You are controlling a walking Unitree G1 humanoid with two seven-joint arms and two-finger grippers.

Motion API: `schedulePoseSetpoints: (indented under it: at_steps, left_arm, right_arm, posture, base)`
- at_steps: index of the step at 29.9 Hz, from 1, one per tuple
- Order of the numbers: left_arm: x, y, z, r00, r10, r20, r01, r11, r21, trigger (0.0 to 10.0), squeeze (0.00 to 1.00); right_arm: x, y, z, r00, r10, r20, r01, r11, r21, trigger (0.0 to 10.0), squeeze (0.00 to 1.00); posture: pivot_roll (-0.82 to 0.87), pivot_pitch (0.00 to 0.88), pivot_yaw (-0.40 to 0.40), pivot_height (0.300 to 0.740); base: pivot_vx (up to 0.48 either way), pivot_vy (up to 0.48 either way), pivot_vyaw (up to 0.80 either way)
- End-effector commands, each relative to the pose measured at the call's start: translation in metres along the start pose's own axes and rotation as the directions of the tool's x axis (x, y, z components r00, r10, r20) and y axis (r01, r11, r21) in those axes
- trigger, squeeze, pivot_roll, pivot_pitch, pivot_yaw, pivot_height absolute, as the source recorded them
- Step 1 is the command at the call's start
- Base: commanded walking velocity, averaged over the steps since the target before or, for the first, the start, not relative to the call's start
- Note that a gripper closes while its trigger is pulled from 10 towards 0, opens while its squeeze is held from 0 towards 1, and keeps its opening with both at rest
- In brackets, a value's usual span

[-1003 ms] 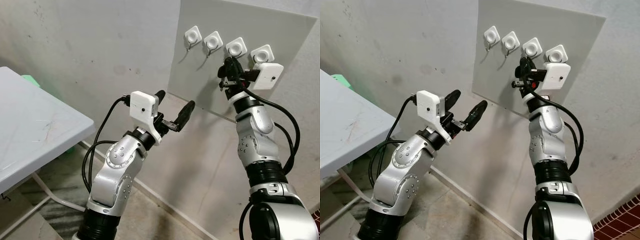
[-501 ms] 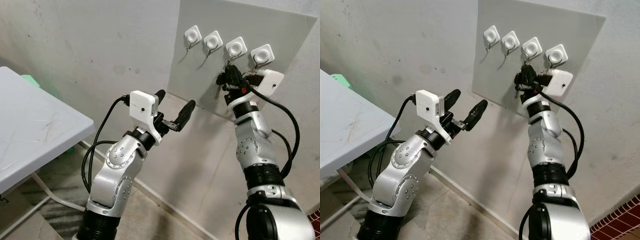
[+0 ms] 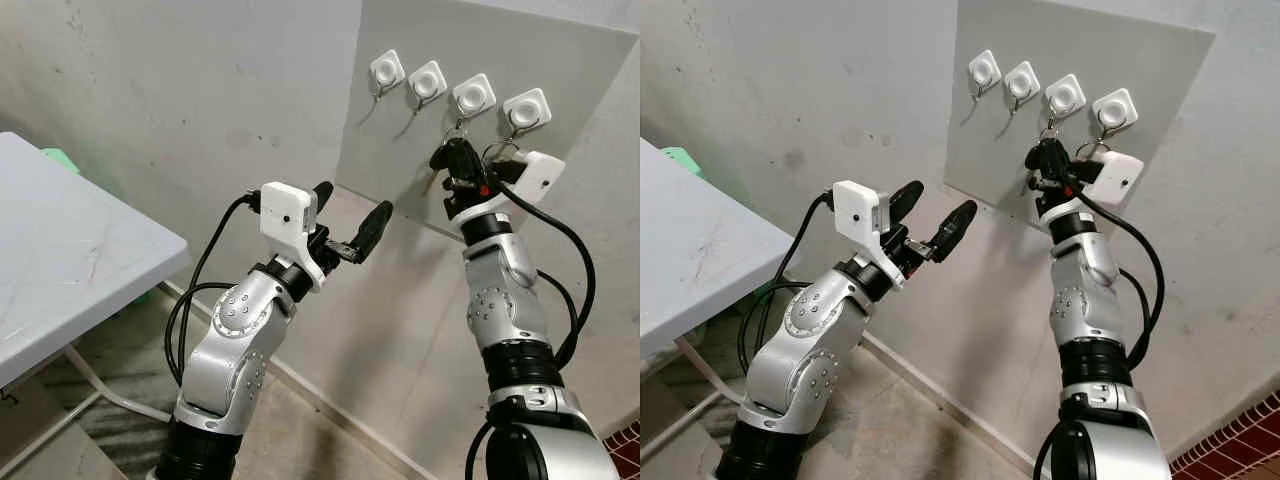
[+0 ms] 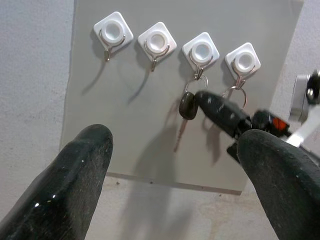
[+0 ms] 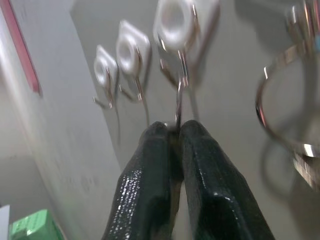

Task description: Hang keys on a hook

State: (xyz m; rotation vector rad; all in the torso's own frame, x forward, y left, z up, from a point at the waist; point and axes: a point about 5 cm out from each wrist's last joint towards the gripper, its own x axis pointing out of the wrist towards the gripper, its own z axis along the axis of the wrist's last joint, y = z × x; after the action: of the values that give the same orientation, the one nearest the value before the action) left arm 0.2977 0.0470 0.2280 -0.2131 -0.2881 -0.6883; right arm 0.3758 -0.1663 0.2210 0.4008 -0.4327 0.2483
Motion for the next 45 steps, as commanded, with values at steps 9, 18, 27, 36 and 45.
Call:
schedulePoseSetpoints:
  at_steps: [9, 18, 27, 36, 45]
  left_arm:
    - [-0.001, 0.000, 0.001, 0.999, 0.042, 0.013, -0.042, 0.999, -0.009, 10.0, 0.00]
    - [-0.013, 0.017, -0.015, 0.985, 0.169, -0.016, -0.170, 0.985, -0.016, 10.0, 0.00]
    - [-0.041, 0.055, -0.050, 0.916, 0.392, -0.086, -0.393, 0.920, 0.008, 10.0, 0.00]
    - [-0.065, 0.076, -0.088, 0.850, 0.493, -0.184, -0.503, 0.864, -0.010, 10.0, 0.00]
    - [-0.068, 0.077, -0.087, 0.849, 0.508, -0.148, -0.517, 0.856, -0.026, 10.0, 0.00]
  right_arm:
    - [-0.011, 0.006, -0.002, 0.998, 0.066, 0.008, -0.062, 0.967, -0.248, 10.0, 1.00]
    - [-0.038, 0.000, -0.018, 0.998, 0.052, -0.036, -0.059, 0.972, -0.229, 10.0, 1.00]
    - [-0.087, -0.014, -0.043, 0.988, -0.035, -0.150, -0.001, 0.971, -0.238, 10.0, 1.00]
    - [-0.123, -0.029, -0.063, 0.958, -0.159, -0.240, 0.093, 0.959, -0.267, 10.0, 1.00]
    - [-0.142, -0.024, -0.072, 0.931, -0.211, -0.299, 0.111, 0.941, -0.319, 10.0, 0.00]
  posture:
    - [0.02, 0.043, -0.061, 0.740]
    - [0.02, 0.027, -0.066, 0.740]
    - [0.03, 0.012, -0.070, 0.740]
    - [0.02, 0.011, -0.060, 0.740]
    - [0.01, 0.020, -0.051, 0.740]
  base:
    - [0.000, 0.000, 0.00]
    - [0.000, 0.000, 0.00]
    - [0.000, 0.000, 0.00]
    - [0.000, 0.000, 0.00]
    - [0.000, 0.000, 0.00]
